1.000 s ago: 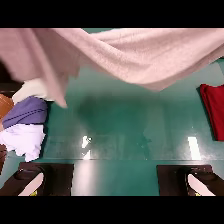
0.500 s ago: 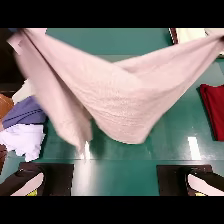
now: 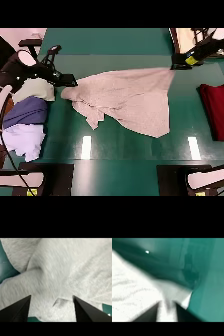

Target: Fold the shirts.

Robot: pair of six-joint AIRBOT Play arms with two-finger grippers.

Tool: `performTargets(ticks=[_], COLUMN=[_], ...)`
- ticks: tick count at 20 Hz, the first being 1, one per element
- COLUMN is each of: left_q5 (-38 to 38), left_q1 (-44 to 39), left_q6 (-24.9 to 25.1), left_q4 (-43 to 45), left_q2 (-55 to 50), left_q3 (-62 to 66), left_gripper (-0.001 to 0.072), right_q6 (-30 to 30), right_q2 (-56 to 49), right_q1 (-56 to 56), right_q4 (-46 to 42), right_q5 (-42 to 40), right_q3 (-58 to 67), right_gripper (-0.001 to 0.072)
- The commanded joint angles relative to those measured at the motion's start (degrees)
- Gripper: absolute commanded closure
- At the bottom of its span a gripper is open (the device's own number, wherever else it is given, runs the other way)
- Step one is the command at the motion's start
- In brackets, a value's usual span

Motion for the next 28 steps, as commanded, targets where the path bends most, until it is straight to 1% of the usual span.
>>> performTargets(ticks=[1, 2, 3, 4, 6, 9, 12, 14, 16, 19, 20, 23, 24, 25, 27, 28], left_q5=[-1.51, -5.62, -8.74, -10.34, -9.66, -4.39, 1.92, 6.73, 11.43, 19.28, 20.74, 21.99, 22.08, 22.10, 22.05, 21.70], left_q1=[1.77, 3.32, 4.76, 6.05, 7.67, 7.91, 7.78, 6.82, 4.39, 0.76, -0.17, -1.79, -1.77, -1.77, -1.77, -1.77], left_q6=[-1.11, -2.29, -2.29, -2.27, -2.32, -2.84, -2.43, 0.11, 0.35, -0.42, -1.38, -1.70, -1.70, -1.66, -1.66, -1.55], left_q4=[0.02, -0.22, -0.72, -0.83, -0.83, -2.21, -7.72, -11.52, -11.89, -11.76, -11.74, -11.85, -12.61, -12.66, -12.66, -12.61], left_q2=[-2.40, -2.19, -1.55, -0.17, 3.54, 9.16, 10.71, 10.67, 10.67, 10.43, 10.23, 9.64, 9.60, 9.62, 9.62, 9.75], left_q3=[2.43, 4.52, 5.27, 4.33, -1.42, -14.91, -26.58, -30.93, -32.37, -32.37, -32.37, -32.37, -32.35, -32.35, -32.35, -32.26], left_gripper=[0.0095, 0.0095, 0.0096, 0.0096, 0.0096, 0.0096, 0.0096, 0.0096, 0.0096, 0.0096, 0.0096, 0.0097, 0.0166, 0.0332, 0.0585, 0.0684], right_q6=[-3.06, -4.09, -4.85, -5.22, -5.84, -6.08, -6.08, -6.08, -6.08, -6.05, -6.05, -6.05, -6.05, -6.05, -6.08, -6.08], right_q2=[-3.65, -3.39, -2.91, -1.77, 2.43, 10.34, 16.57, 19.23, 20.76, 21.16, 21.18, 21.20, 21.20, 21.20, 21.20, 21.20], right_q1=[-2.58, -4.02, -5.44, -6.56, -7.93, -9.07, -8.81, -8.17, -7.65, -7.45, -7.45, -7.45, -7.45, -7.45, -7.48, -7.50], right_q4=[10.03, 13.77, 16.17, 17.22, 16.96, 17.05, 17.09, 17.09, 17.07, 17.14, 17.20, 18.49, 18.75, 18.64, 18.53, 18.47], right_q5=[-1.33, 0.11, 2.25, 3.85, 3.65, 0.35, -4.55, -6.91, -7.85, -7.02, -6.88, -6.27, -6.36, -6.34, -6.14, -5.57], right_q3=[-0.04, -0.07, -0.15, -1.11, -6.62, -18.23, -27.63, -31.71, -34.32, -35.60, -35.87, -35.89, -35.89, -35.89, -35.91, -35.91], right_gripper=[0.0357, 0.0357, 0.0358, 0.0362, 0.0365, 0.0365, 0.0366, 0.0366, 0.0366, 0.0366, 0.0366, 0.0366, 0.0366, 0.0366, 0.0366, 0.0366])
